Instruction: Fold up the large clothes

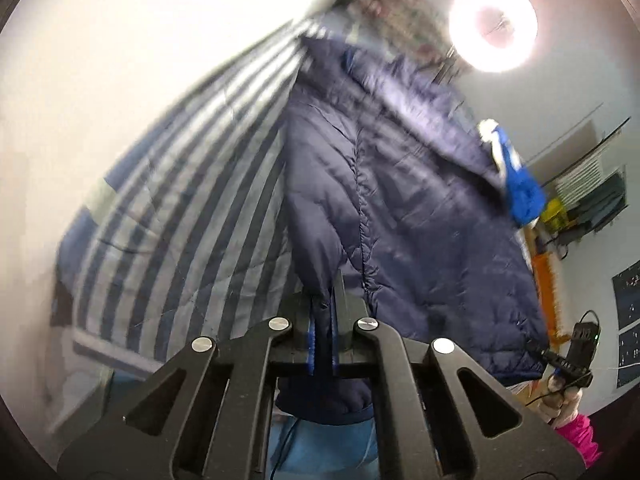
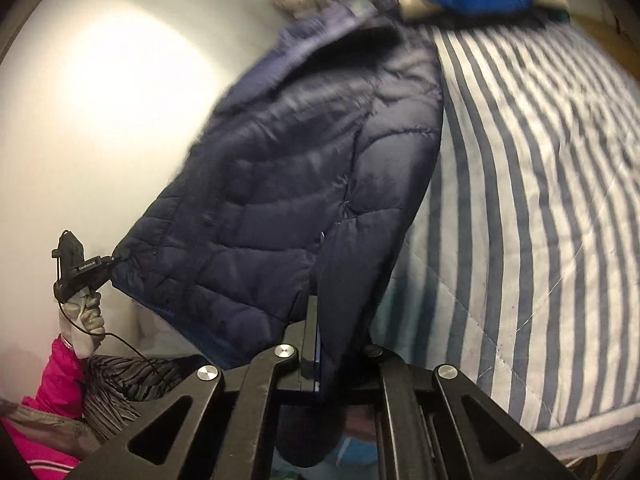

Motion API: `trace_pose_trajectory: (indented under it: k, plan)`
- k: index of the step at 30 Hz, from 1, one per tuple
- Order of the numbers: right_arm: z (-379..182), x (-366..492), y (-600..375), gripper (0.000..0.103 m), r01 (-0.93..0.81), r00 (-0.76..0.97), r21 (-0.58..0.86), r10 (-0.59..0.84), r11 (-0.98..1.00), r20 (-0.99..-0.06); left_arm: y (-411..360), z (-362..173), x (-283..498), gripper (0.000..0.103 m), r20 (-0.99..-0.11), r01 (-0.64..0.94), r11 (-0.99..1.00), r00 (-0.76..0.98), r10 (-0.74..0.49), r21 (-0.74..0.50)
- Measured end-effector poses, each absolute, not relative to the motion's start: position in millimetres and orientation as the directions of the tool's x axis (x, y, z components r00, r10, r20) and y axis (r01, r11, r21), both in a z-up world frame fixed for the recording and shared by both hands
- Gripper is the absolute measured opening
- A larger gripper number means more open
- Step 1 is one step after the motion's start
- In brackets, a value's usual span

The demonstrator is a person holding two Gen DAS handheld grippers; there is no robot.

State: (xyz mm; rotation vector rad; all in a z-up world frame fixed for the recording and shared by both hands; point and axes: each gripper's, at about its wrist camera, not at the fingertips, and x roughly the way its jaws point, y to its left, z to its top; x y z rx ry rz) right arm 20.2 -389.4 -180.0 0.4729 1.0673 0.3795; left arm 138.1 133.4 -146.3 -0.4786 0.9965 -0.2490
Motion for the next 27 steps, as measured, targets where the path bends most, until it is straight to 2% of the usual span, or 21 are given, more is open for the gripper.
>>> trace_pose_trajectory:
  k: [5,11,14,21,27]
  plan:
    - [-137.7,-12.5,-391.3,0.001,-0.120,0.512,0.583,0.553,0.804,-0.658,155.1,-117.5,105.7,0.001,-0.688,-0.038,0.829,0.580,-0.436,-0.557]
    - [-86.9,-63.9,-401.6,0.001,-0.237,0.565,0.642,0.641,0.729,-0.520,164.6,-61.1,47.6,0.001,-0.624,0.003,0.815,0.642,-0.446,-0.579]
    - [-70.4,-75.1,-415.2,0.001,-0.256,0.602,0.648,0.642,0.718,-0.474,161.9,-42.1,41.4,0.001,-0.606,0.020,0.819,0.662,-0.441,-0.574]
    - [-99.4,-5.8,-425.7,0.001,-0.138,0.602,0.633,0.572,0.762,-0.557,137.7,-52.8,111.4,0.001,-0.638,0.037,0.838,0.630,-0.443,-0.545]
    - [-86.3,62.5,-431.9,0.001,-0.122,0.609,0.582,0.524,0.804,-0.595,124.7,-51.1,186.8,0.001,-0.643,0.047,0.857,0.641,-0.420,-0.514]
